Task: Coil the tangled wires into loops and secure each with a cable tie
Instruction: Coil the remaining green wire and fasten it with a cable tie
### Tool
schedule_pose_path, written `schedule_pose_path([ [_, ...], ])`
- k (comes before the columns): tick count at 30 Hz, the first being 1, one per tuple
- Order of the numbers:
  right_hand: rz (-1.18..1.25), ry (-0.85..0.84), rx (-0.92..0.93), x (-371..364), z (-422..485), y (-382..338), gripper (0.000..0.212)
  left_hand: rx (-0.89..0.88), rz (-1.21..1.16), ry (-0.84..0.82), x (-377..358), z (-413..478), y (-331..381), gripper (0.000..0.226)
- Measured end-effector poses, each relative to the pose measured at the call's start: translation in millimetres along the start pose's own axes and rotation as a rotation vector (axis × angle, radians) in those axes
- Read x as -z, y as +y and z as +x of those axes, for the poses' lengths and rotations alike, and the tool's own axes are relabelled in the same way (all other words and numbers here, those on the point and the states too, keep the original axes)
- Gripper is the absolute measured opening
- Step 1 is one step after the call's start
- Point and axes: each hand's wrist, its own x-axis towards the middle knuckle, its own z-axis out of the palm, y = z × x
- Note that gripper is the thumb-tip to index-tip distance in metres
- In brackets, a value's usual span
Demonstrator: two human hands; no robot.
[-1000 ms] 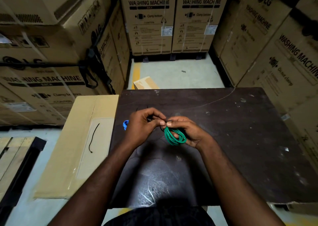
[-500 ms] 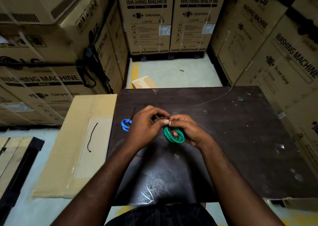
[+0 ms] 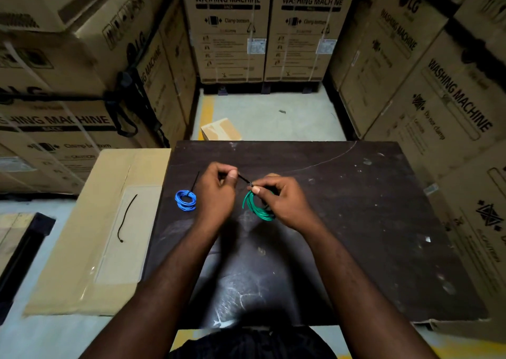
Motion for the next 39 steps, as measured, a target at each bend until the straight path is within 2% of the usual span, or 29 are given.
schedule_pose_path([
  [3, -0.016, 0.066, -0.005, 7.5, 4.9, 1.4, 0.011, 0.05, -0.062, -0.029, -15.3, 0.6, 3.0, 0.007],
  [8, 0.025, 0.197, 0.035, 29.0, 6.4, 3.4, 0.021, 0.01, -0.104, -0.039, -38.3, 2.5, 18.0, 0.005],
  [12, -0.007, 0.224, 0.059, 44.6, 11.0, 8.6, 0.021, -0.039, -0.022, -0.008, -56.6, 6.4, 34.4, 0.012],
  [17, 0.053, 0.364, 0.025, 62.3, 15.0, 14.9, 0.02, -0.093, 0.032, -0.001, -75.2, 13.0, 50.5, 0.015],
  [19, 0.078, 0.348, 0.025, 66.3, 15.1, 16.0, 0.021, -0.115, 0.079, -0.024, -81.1, 14.8, 55.1, 0.011],
  [24, 0.079, 0.289, 0.011, 78.0, 20.1, 20.4, 0.021, -0.146, 0.154, -0.045, -88.7, 21.2, 57.0, 0.015],
  [28, 0.083, 0.201, -0.032, 83.3, 24.1, 19.6, 0.021, -0.202, 0.169, 0.009, -90.1, 29.6, 53.1, 0.015],
  [30, 0.126, 0.179, -0.049, 85.4, 27.0, 18.3, 0.022, -0.11, 0.076, 0.058, -88.7, 38.4, 51.3, 0.015],
  [33, 0.253, 0.138, -0.085, 85.2, 32.1, 14.9, 0.024, 0.122, -0.11, 0.093, -91.0, 50.0, 45.3, 0.016],
  [37, 0.495, 0.065, -0.166, 75.0, 30.2, 12.5, 0.023, 0.327, -0.196, 0.043, -97.5, 57.5, 33.4, 0.028],
  [39, 0.537, 0.021, -0.213, 73.3, 27.5, 17.7, 0.019, 0.361, -0.194, 0.018, -97.4, 58.2, 30.2, 0.034],
])
